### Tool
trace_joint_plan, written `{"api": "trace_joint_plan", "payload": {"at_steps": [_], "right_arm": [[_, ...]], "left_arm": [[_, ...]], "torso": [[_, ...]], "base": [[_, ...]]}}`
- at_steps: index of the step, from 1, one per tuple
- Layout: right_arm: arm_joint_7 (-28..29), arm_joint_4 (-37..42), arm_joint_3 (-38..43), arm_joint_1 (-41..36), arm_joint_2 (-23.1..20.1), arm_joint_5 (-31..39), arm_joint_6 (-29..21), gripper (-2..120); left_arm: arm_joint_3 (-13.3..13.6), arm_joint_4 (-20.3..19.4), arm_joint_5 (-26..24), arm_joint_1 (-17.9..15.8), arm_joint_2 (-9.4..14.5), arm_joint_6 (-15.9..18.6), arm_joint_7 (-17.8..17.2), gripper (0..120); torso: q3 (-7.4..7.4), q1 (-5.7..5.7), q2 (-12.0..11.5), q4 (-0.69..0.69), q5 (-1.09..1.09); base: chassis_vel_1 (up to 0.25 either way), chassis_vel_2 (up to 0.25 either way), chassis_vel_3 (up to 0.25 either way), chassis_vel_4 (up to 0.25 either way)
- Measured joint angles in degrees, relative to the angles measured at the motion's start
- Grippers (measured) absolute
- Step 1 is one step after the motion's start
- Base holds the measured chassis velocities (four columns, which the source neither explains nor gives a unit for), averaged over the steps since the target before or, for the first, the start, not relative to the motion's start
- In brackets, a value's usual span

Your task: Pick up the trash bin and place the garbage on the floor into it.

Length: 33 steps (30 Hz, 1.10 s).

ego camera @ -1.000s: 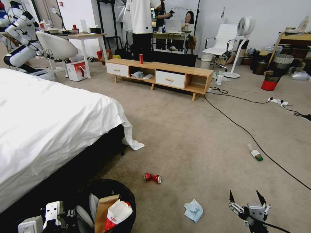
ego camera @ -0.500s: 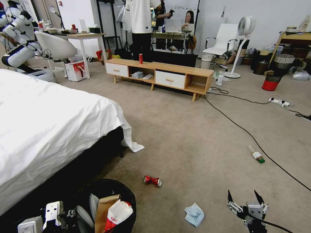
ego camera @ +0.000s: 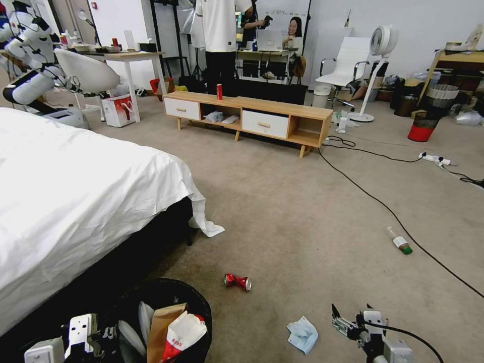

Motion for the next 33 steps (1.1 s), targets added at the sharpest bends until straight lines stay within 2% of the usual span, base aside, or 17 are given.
{"api": "trace_joint_plan", "payload": {"at_steps": [6,14,16,21,33], "right_arm": [[2.01,-4.02,-1.84,2.55,-0.45,2.68,-4.35,100],[4.16,-7.23,-4.66,4.58,-1.11,4.07,-4.57,100],[4.01,-7.76,-5.28,4.99,-1.3,4.0,-4.6,100],[3.29,-11.29,-9.06,8.55,-1.33,1.53,-8.91,100],[3.86,-20.14,-14.75,15.13,0.13,0.71,-10.59,100]], "left_arm": [[-0.29,-0.45,-0.01,0.27,-0.04,0.09,0.0,4],[-0.32,-0.68,0.37,0.3,-0.06,0.17,-0.06,4],[-0.29,-0.79,0.54,0.28,-0.14,0.2,-0.12,4],[-0.53,-1.42,0.72,0.04,-0.51,0.52,-0.25,4],[-1.04,-2.04,1.34,0.44,-1.51,0.56,-0.37,4]], "torso": [[0.0,0.0,0.0,0.0,0.0],[0.0,0.0,0.0,0.0,0.0],[0.0,0.0,0.0,0.0,0.0],[0.0,0.0,0.0,0.0,0.0],[0.0,0.0,0.0,0.0,0.0]], "base": [[0.0,0.0,0.0,0.0],[0.0,0.0,0.0,0.0],[0.0,0.0,0.0,0.0],[0.0,0.0,0.0,0.0],[0.0,0.0,0.0,0.0]]}}
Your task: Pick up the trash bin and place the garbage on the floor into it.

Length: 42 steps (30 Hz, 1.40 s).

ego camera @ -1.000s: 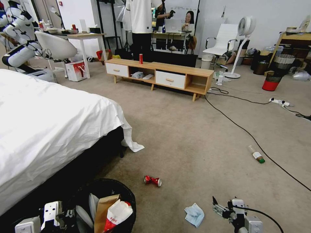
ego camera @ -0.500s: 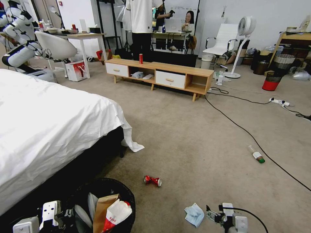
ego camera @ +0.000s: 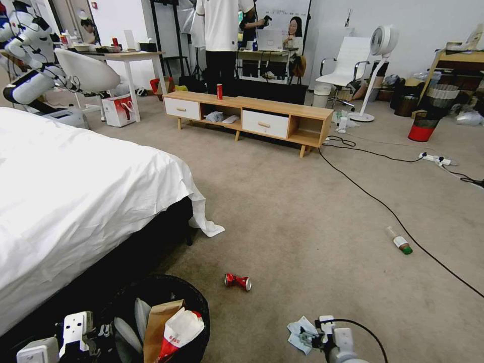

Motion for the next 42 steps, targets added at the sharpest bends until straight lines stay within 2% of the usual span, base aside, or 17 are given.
{"api": "trace_joint_plan", "payload": {"at_steps": [14,42], "right_arm": [[0.42,-10.39,-1.7,5.97,2.37,-1.8,0.77,100],[0.11,-16.37,-1.18,11.42,3.65,-2.56,-0.46,100]], "left_arm": [[-0.12,-0.47,0.2,0.16,-0.37,0.06,0.0,4],[-0.45,-1.32,0.13,0.59,-0.17,0.13,-0.01,4]], "torso": [[0.0,0.0,0.0,0.0,0.01],[0.0,0.0,0.0,0.0,0.0]], "base": [[0.0,0.0,0.0,0.0],[0.0,0.0,0.0,0.0]]}}
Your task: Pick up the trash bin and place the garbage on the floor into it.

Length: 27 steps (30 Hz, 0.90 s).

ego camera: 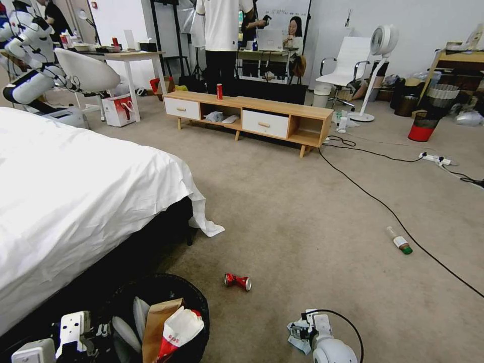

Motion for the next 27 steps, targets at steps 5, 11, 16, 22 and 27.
{"api": "trace_joint_plan", "payload": {"at_steps": [5,11,16,22,27], "right_arm": [[-0.19,-1.58,-0.23,0.83,0.45,-0.22,-0.49,100],[-0.45,-2.99,-0.27,1.5,0.72,-0.45,-1.18,100],[-0.64,-3.62,-0.26,1.67,0.75,-0.45,-1.52,100],[-0.89,-4.98,0.24,2.41,1.13,-0.26,-1.53,85],[-0.89,-5.33,0.5,2.42,1.13,-0.25,-1.46,70]], "left_arm": [[-0.06,-0.12,-0.03,0.02,-0.01,0.04,-0.02,4],[-0.1,-0.2,-0.07,0.08,-0.02,0.06,-0.05,4],[-0.14,-0.21,-0.12,0.01,0.0,0.09,-0.08,4],[-0.13,-0.21,-0.16,-0.07,0.04,0.11,-0.13,4],[-0.16,-0.17,-0.2,-0.09,0.16,0.11,-0.13,4]], "torso": [[0.0,0.0,0.0,0.0,0.0],[0.0,0.0,0.0,0.0,0.0],[0.0,0.0,0.0,0.0,0.0],[0.0,0.0,0.0,0.0,0.0],[0.0,0.0,0.0,0.0,0.0]], "base": [[0.0,0.0,0.0,0.0],[0.0,0.0,0.0,0.0],[0.0,0.0,0.0,0.0],[0.0,0.0,0.0,0.0],[0.0,0.0,0.0,0.0]]}}
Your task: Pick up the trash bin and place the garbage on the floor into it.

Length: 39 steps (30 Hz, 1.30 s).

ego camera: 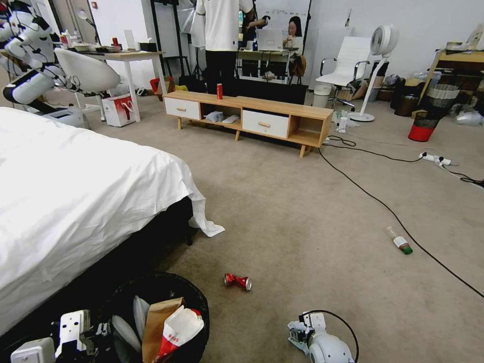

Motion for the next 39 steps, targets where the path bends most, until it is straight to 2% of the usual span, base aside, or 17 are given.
{"api": "trace_joint_plan", "payload": {"at_steps": [2,3,5,8,10,11,13,14,16,20,21,31,35,36,37,38,39], "right_arm": [[-0.02,-0.08,0.12,0.03,-0.01,0.01,0.04,62],[-0.02,-0.08,0.12,0.03,-0.01,0.01,0.04,62],[-0.03,-0.32,0.3,0.15,-0.03,0.02,0.09,47],[-0.04,-0.37,0.34,0.16,-0.05,0.02,0.11,44],[-0.07,-0.31,0.39,0.06,-0.24,0.02,0.12,30],[-0.07,-0.31,0.39,0.06,-0.24,0.02,0.12,30],[-0.06,-0.04,0.46,-0.08,-0.39,0.04,0.11,20],[-0.06,-0.04,0.46,-0.08,-0.39,0.04,0.11,20],[-0.06,0.45,0.51,-0.34,-0.57,0.07,0.11,9],[-0.06,0.58,0.51,-0.39,-0.63,0.09,0.1,7],[-0.06,0.71,0.52,-0.46,-0.69,0.12,0.1,0],[0.18,3.32,0.57,-1.89,-1.65,0.39,0.57,0],[0.22,7.31,1.28,-3.97,-3.68,0.95,2.9,0],[-0.4,10.42,2.82,-5.52,-4.97,1.47,6.0,0],[-0.4,10.42,2.82,-5.52,-4.97,1.47,6.0,0],[-1.44,15.15,4.12,-7.18,-6.21,3.29,9.03,0],[-2.44,21.99,4.87,-8.67,-7.59,7.96,11.67,0]], "left_arm": [[0.0,0.01,-0.01,-0.05,0.01,0.0,0.0,4],[0.0,0.01,-0.01,-0.05,0.01,0.0,0.0,4],[0.02,0.04,-0.02,-0.09,-0.01,0.01,-0.01,4],[0.03,0.04,-0.02,-0.09,-0.03,0.01,-0.01,4],[0.02,0.04,-0.02,-0.08,0.01,0.01,-0.01,4],[0.02,0.04,-0.02,-0.08,0.01,0.01,-0.01,4],[0.01,0.03,-0.04,-0.08,0.04,0.02,-0.02,4],[0.01,0.03,-0.04,-0.08,0.04,0.02,-0.02,4],[0.01,0.02,-0.05,-0.12,0.05,0.02,-0.03,4],[0.02,0.02,-0.05,-0.13,0.05,0.02,-0.03,4],[0.03,0.01,-0.05,-0.13,0.06,0.03,-0.03,4],[0.28,-0.09,-0.08,-0.04,0.14,0.08,-0.02,4],[0.18,-0.09,-0.86,0.08,0.44,0.26,-0.03,4],[0.14,-0.15,-1.66,0.18,0.66,0.39,-0.1,4],[0.14,-0.15,-1.66,0.18,0.66,0.39,-0.1,4],[0.17,-0.31,-2.74,0.18,0.79,0.64,-0.38,4],[0.33,-0.34,-3.54,0.13,0.81,0.75,-0.55,4]], "torso": [[0.0,0.0,0.0,0.0,0.0],[0.0,0.0,0.0,0.0,0.0],[0.0,0.0,0.0,0.0,0.0],[0.0,0.0,0.0,0.01,0.0],[0.0,0.0,0.0,0.0,0.0],[0.0,0.0,0.0,0.0,0.0],[0.0,0.0,0.0,0.0,0.0],[0.0,0.0,0.0,0.0,0.0],[0.0,0.0,0.0,0.0,0.0],[0.0,0.0,0.0,0.0,0.0],[0.0,0.0,0.0,0.0,0.0],[0.0,0.0,0.0,0.01,0.01],[0.0,0.0,0.0,0.0,0.01],[0.0,0.0,0.0,-0.01,0.0],[0.0,0.0,0.0,-0.01,0.0],[0.0,0.0,0.0,-0.02,0.02],[0.0,0.0,0.0,-0.01,-0.01]], "base": [[0.0,0.0,0.0,0.0],[0.0,0.0,0.0,0.0],[0.0,0.0,0.0,0.0],[0.0,0.0,0.0,0.0],[0.0,0.0,0.0,0.0],[0.0,0.0,0.0,0.0],[0.0,0.0,0.0,0.0],[0.0,0.0,0.0,0.0],[0.0,0.0,0.0,0.0],[0.0,0.0,0.0,0.0],[0.0,0.0,0.0,0.0],[0.0,0.0,0.0,0.0],[0.0,0.0,0.0,0.0],[0.0,0.0,0.0,0.0],[0.0,0.0,0.0,0.0],[0.0,0.0,0.0,0.0],[0.0,0.0,0.0,0.0]]}}
